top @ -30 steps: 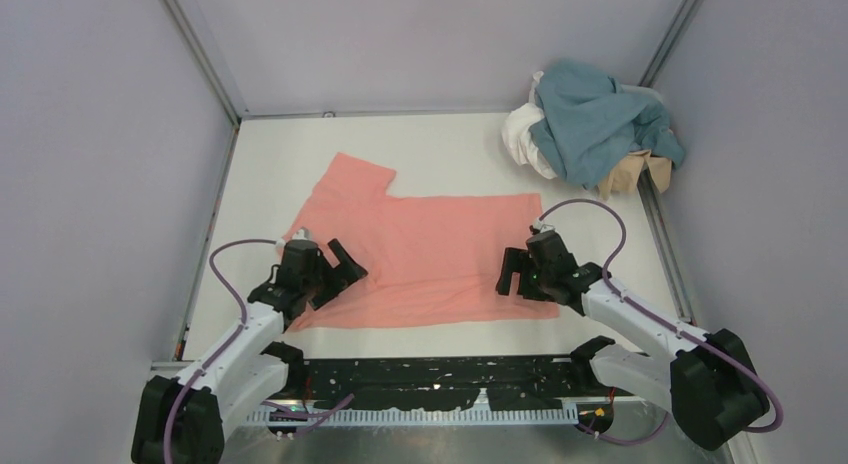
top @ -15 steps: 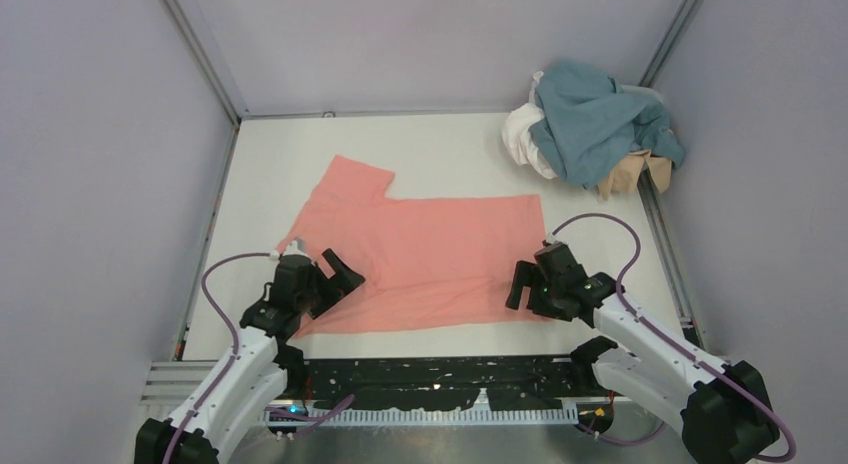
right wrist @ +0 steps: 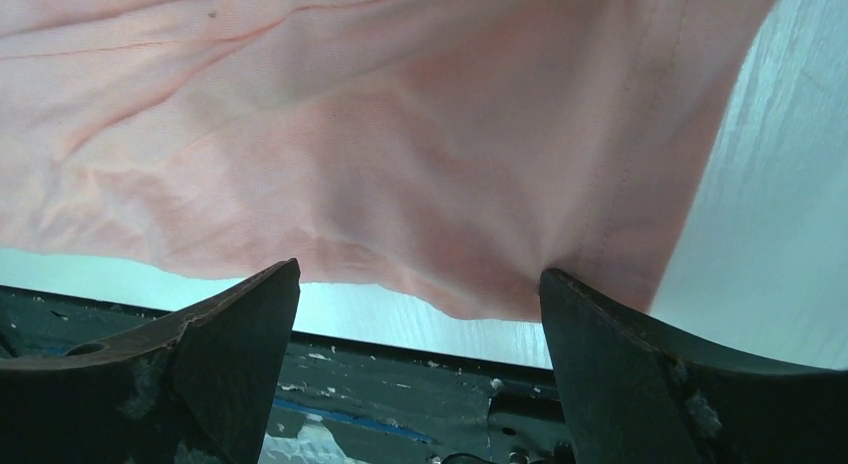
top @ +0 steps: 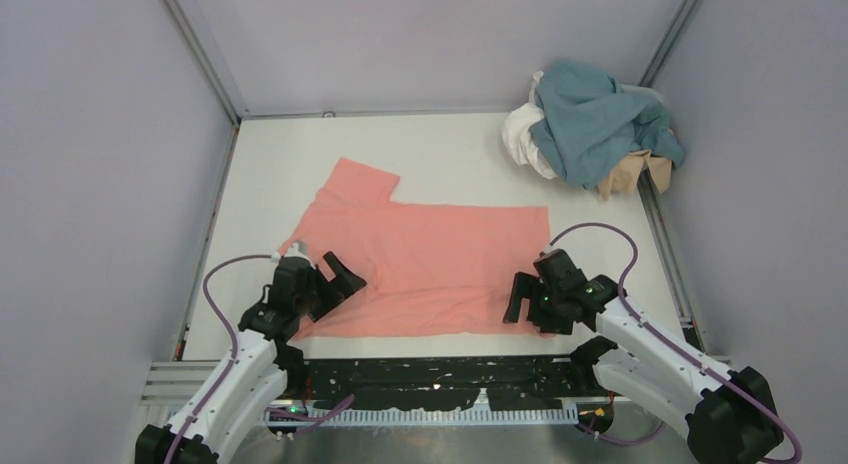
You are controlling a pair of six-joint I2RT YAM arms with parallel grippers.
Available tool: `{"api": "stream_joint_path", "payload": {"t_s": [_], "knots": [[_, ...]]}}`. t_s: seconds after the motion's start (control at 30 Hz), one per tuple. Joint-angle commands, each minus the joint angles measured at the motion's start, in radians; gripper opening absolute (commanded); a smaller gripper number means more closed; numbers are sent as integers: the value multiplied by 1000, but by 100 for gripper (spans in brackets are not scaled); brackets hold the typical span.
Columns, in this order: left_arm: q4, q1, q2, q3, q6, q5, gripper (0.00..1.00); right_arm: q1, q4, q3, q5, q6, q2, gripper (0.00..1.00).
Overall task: Fold and stack the t-shirts
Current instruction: Fold the flattened tshirt in 1/3 of the way
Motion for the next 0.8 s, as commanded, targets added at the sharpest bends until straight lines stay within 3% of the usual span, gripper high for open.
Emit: {"api": "stream_joint_path", "payload": {"t_s": [0.0,0.27,0.47,0.77], "knots": [[-208,-5,-21,-1,7,17,99,33,-158,0,-39,77,31,95],[-389,-5,-141,29,-15,-45,100,50,-249,87,76,118,3,95],[-316,-5,-180,44,-4,-27,100,50,-224,143,162,103,-23,95],[-218,-4,-7,409,70,-235,100,51,-82,435,431,-53,-70,95]]}}
